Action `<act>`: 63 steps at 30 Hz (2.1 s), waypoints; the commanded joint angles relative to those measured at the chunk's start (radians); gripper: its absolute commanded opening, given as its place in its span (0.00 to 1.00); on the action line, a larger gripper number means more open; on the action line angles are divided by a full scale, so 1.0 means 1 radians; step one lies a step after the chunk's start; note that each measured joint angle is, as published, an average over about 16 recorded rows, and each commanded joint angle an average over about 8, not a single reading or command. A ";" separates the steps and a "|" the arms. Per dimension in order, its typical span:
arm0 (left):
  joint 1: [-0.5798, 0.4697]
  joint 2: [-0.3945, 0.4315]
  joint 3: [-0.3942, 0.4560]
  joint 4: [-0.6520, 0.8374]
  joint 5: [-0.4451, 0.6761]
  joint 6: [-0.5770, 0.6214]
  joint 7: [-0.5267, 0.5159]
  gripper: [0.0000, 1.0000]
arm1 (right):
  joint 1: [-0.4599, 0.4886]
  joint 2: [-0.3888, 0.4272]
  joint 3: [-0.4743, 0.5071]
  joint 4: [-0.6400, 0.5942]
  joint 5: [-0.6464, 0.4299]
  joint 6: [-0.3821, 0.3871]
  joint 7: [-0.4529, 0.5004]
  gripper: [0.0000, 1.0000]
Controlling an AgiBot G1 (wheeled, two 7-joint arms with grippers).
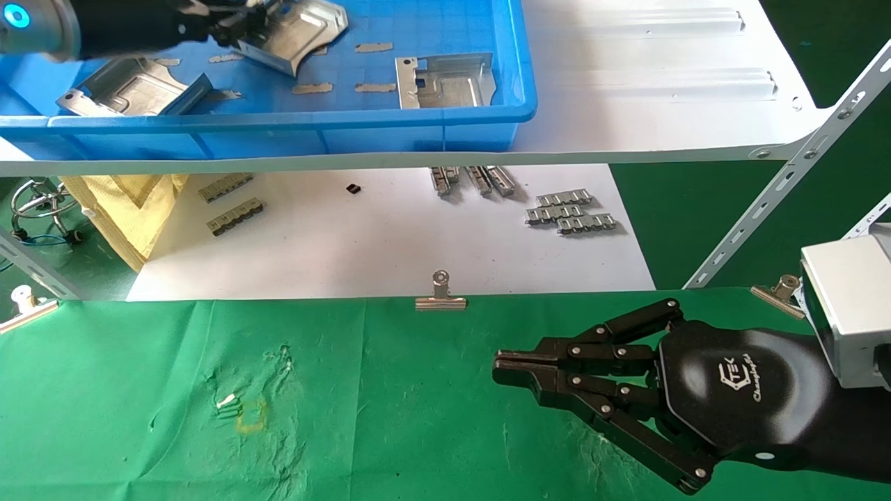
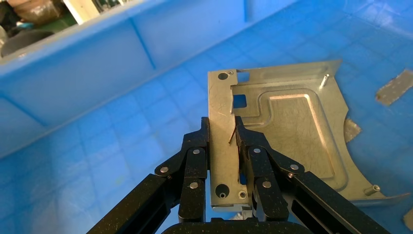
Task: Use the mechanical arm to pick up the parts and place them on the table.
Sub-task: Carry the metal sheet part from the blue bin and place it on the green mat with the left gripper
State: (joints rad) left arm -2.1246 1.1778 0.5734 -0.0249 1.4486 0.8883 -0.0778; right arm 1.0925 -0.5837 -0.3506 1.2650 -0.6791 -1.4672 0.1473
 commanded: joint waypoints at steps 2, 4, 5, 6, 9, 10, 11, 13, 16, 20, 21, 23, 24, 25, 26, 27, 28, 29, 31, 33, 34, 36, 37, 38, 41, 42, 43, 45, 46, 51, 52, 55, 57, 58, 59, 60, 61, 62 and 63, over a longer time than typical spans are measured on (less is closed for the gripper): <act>-0.010 -0.011 -0.010 -0.010 -0.014 0.022 0.011 0.00 | 0.000 0.000 0.000 0.000 0.000 0.000 0.000 1.00; -0.019 -0.029 -0.021 -0.022 -0.031 0.077 0.025 0.00 | 0.000 0.000 0.000 0.000 0.000 0.000 0.000 1.00; -0.022 -0.039 -0.027 -0.029 -0.040 0.111 0.034 0.00 | 0.000 0.000 0.000 0.000 0.000 0.000 0.000 1.00; -0.025 -0.050 -0.033 -0.036 -0.050 0.151 0.045 0.00 | 0.000 0.000 0.000 0.000 0.000 0.000 0.000 1.00; -0.028 -0.089 -0.048 -0.065 -0.077 0.291 0.094 0.00 | 0.000 0.000 0.000 0.000 0.000 0.000 0.000 1.00; -0.027 -0.103 -0.053 -0.077 -0.085 0.343 0.118 0.00 | 0.000 0.000 0.000 0.000 0.000 0.000 0.000 1.00; -0.025 -0.117 -0.057 -0.089 -0.094 0.395 0.143 0.00 | 0.000 0.000 0.000 0.000 0.000 0.000 0.000 1.00; -0.016 -0.145 -0.067 -0.110 -0.115 0.501 0.196 0.00 | 0.000 0.000 0.000 0.000 0.000 0.000 0.000 1.00; 0.007 -0.183 -0.083 -0.138 -0.149 0.626 0.277 0.00 | 0.000 0.000 0.000 0.000 0.000 0.000 0.000 1.00; 0.061 -0.232 -0.094 -0.194 -0.207 0.708 0.361 0.00 | 0.000 0.000 0.000 0.000 0.000 0.000 0.000 1.00; 0.080 -0.246 -0.092 -0.219 -0.224 0.715 0.377 0.00 | 0.000 0.000 0.000 0.000 0.000 0.000 0.000 1.00; 0.126 -0.279 -0.082 -0.287 -0.266 0.720 0.404 0.00 | 0.000 0.000 0.000 0.000 0.000 0.000 0.000 1.00; 0.153 -0.299 -0.073 -0.328 -0.291 0.721 0.413 0.00 | 0.000 0.000 0.000 0.000 0.000 0.000 0.000 1.00; 0.182 -0.321 -0.063 -0.371 -0.319 0.722 0.420 0.00 | 0.000 0.000 0.000 0.000 0.000 0.000 0.000 1.00; 0.212 -0.345 -0.051 -0.417 -0.348 0.722 0.425 0.00 | 0.000 0.000 0.000 0.000 0.000 0.000 0.000 1.00; 0.244 -0.370 -0.037 -0.462 -0.376 0.721 0.430 0.00 | 0.000 0.000 0.000 0.000 0.000 0.000 0.000 1.00; 0.274 -0.395 -0.020 -0.504 -0.401 0.720 0.435 0.00 | 0.000 0.000 0.000 0.000 0.000 0.000 0.000 1.00; 0.304 -0.420 -0.002 -0.542 -0.421 0.718 0.442 0.00 | 0.000 0.000 0.000 0.000 0.000 0.000 0.000 1.00; 0.357 -0.462 0.039 -0.598 -0.440 0.711 0.467 0.00 | 0.000 0.000 0.000 0.000 0.000 0.000 0.000 1.00; 0.399 -0.491 0.084 -0.625 -0.430 0.704 0.507 0.00 | 0.000 0.000 0.000 0.000 0.000 0.000 0.000 1.00; 0.415 -0.498 0.105 -0.627 -0.416 0.700 0.531 0.00 | 0.000 0.000 0.000 0.000 0.000 0.000 0.000 1.00; 0.441 -0.504 0.146 -0.614 -0.376 0.692 0.587 0.00 | 0.000 0.000 0.000 0.000 0.000 0.000 0.000 1.00; 0.451 -0.502 0.164 -0.600 -0.355 0.688 0.614 0.00 | 0.000 0.000 0.000 0.000 0.000 0.000 0.000 1.00; 0.460 -0.498 0.180 -0.582 -0.334 0.685 0.640 0.00 | 0.000 0.000 0.000 0.000 0.000 0.000 0.000 1.00; 0.481 -0.477 0.221 -0.519 -0.282 0.678 0.708 0.00 | 0.000 0.000 -0.001 0.000 0.000 0.000 0.000 1.00; 0.486 -0.469 0.232 -0.496 -0.270 0.677 0.727 0.00 | 0.000 0.000 -0.001 0.000 0.000 0.000 0.000 1.00; 0.491 -0.460 0.240 -0.476 -0.260 0.677 0.744 0.00 | 0.000 0.000 -0.001 0.000 0.000 0.000 0.000 1.00; 0.497 -0.444 0.255 -0.437 -0.246 0.678 0.778 0.02 | 0.000 0.000 -0.001 0.000 0.000 0.000 0.000 1.00; 0.498 -0.437 0.260 -0.420 -0.241 0.679 0.794 0.07 | 0.000 0.000 -0.001 0.000 0.000 0.000 0.000 1.00; 0.496 -0.408 0.279 -0.344 -0.237 0.685 0.867 0.68 | 0.000 0.000 -0.001 0.000 0.000 0.000 0.000 1.00; 0.494 -0.402 0.281 -0.327 -0.238 0.685 0.877 0.80 | 0.000 0.000 -0.001 0.000 0.000 0.000 0.000 1.00; 0.485 -0.386 0.285 -0.274 -0.241 0.675 0.904 1.00 | 0.000 0.000 -0.001 0.000 0.000 0.000 0.000 1.00; 0.478 -0.376 0.284 -0.236 -0.244 0.665 0.917 1.00 | 0.000 0.000 -0.001 0.000 0.000 0.000 0.000 1.00; 0.475 -0.371 0.284 -0.219 -0.245 0.659 0.923 1.00 | 0.000 0.000 -0.001 0.000 0.000 0.000 0.000 1.00; 0.471 -0.366 0.283 -0.203 -0.246 0.654 0.930 1.00 | 0.000 0.000 -0.001 0.000 0.000 0.000 0.000 1.00; 0.468 -0.362 0.283 -0.190 -0.246 0.651 0.939 1.00 | 0.000 0.000 -0.001 0.000 0.001 0.000 0.000 1.00; 0.466 -0.358 0.283 -0.178 -0.246 0.649 0.947 1.00 | 0.000 0.000 -0.001 0.000 0.001 0.000 0.000 1.00; 0.463 -0.354 0.282 -0.167 -0.247 0.649 0.954 1.00 | 0.000 0.000 -0.001 0.000 0.001 0.000 0.000 1.00; 0.461 -0.351 0.280 -0.156 -0.250 0.652 0.960 1.00 | 0.000 0.000 -0.001 0.000 0.001 0.000 0.000 1.00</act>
State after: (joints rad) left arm -1.6635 0.8223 0.8505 -0.1899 1.1902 1.5552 0.8694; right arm 1.0927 -0.5834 -0.3513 1.2650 -0.6786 -1.4669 0.1469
